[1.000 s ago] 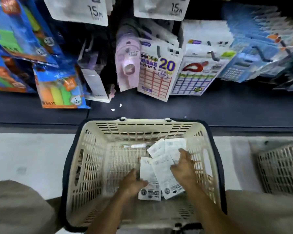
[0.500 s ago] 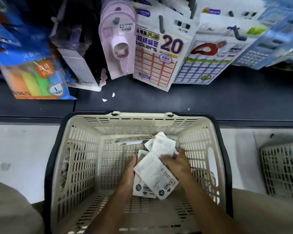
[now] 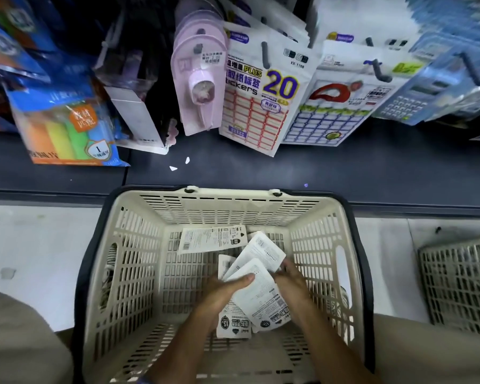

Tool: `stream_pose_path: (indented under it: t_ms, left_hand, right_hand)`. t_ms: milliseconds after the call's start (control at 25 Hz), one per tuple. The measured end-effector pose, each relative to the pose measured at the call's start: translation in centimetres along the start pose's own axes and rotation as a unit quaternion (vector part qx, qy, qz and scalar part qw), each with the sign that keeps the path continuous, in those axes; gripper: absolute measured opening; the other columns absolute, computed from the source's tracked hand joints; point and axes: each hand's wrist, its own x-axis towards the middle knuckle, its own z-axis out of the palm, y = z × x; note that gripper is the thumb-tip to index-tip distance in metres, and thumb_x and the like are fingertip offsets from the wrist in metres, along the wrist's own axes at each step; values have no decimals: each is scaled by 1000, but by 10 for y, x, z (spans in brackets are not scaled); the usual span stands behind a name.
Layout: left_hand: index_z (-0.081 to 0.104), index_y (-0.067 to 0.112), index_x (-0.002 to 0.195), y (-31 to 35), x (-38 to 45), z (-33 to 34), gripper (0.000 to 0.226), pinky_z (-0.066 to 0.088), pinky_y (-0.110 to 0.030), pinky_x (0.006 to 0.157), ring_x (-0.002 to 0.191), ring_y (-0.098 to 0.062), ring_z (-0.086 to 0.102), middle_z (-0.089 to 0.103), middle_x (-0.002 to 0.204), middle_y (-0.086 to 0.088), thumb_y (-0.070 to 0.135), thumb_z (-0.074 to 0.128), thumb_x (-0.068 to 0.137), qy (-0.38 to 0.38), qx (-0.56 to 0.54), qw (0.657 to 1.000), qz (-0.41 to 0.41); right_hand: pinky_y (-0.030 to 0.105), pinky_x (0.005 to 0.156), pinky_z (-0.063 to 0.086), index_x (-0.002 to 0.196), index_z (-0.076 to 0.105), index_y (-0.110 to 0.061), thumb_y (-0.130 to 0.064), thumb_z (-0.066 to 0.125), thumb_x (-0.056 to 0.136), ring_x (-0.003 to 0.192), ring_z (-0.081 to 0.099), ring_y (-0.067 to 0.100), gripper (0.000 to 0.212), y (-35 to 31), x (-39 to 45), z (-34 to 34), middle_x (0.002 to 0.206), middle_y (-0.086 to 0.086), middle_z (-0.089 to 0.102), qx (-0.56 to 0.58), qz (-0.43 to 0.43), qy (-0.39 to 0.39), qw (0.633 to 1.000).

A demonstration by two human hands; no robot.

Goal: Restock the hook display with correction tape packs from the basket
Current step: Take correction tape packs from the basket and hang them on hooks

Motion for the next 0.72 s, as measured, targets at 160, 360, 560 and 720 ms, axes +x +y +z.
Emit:
stream_pose_path:
  t_ms: [160,360,560,720]
  left_hand:
    - [79,20,89,-2,2,3,28,56,-20,51,72,-14,78,81,83,2,17,94,66,-24,23,999,33]
    - [80,20,92,-3,4,8,27,57,-20,54,76,-15,78,81,88,1,17,93,68,-9,-6,999,51]
    - [77,22,103,-3,11,4,30,60,-27,69,85,-13,78,81,94,5,16,88,76,-13,2,998,62]
    - [76,28,102,0,4,1,32,59,-28,79,88,-8,76,80,95,13,20,88,74,-27,28,996,82]
  right_hand:
    - [41,75,59,115,75,-20,-49,62,87,94,76,30,42,-4,-3,-11,105,9,79,19,31,-93,995]
    - [37,88,59,115,73,-36,-61,59,90,103,73,14,38,3,0,-8,113,-8,77,-35,-19,-103,994]
    - [34,78,56,124,62,-34,-35,74,87,101,74,16,39,-2,9,-6,113,-6,76,33,-57,-106,992]
    - [31,66,49,100,77,-21,-51,56,97,75,76,19,37,-10,11,-6,91,2,80,54,0,38,998]
